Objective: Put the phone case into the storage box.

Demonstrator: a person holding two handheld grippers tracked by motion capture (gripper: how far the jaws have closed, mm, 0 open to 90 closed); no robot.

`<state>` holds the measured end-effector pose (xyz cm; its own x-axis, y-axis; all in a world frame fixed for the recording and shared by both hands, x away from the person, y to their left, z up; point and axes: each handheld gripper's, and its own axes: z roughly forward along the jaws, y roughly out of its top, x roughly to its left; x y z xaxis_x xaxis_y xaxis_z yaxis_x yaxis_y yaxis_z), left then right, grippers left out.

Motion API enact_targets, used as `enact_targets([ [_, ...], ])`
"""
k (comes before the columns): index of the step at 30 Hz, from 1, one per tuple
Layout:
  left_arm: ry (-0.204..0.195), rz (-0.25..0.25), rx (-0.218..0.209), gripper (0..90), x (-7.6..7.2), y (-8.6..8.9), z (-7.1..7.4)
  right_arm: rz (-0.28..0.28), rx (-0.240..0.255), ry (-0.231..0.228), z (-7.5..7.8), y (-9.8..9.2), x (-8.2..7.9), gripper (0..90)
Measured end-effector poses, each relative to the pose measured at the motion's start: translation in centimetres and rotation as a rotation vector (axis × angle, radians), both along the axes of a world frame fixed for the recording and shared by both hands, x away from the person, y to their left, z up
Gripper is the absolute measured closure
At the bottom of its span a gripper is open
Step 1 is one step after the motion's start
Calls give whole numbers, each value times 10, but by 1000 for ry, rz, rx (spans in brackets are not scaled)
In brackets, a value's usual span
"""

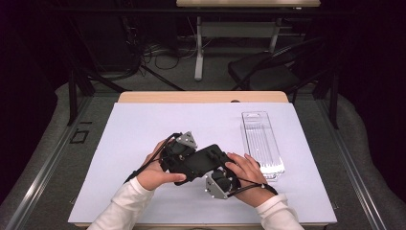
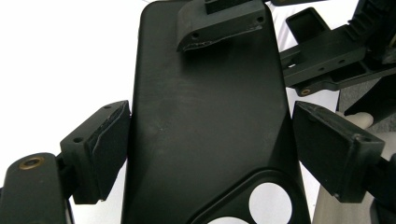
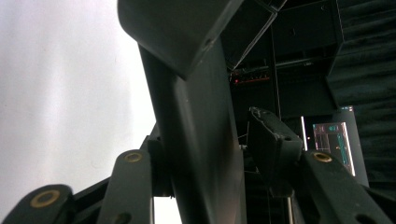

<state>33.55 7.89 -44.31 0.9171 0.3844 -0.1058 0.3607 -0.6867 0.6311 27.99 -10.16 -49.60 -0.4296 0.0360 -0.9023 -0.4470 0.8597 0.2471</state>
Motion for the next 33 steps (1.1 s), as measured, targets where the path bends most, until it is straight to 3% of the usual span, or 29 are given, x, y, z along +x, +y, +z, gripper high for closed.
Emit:
enact_targets([
  [17,16,-5,-12,143,0,-1,0,11,-19,-32,-1,0,0,610],
  [33,69,5,-45,143,3,2,-1,26,-42,-68,-3,1,-1,700],
])
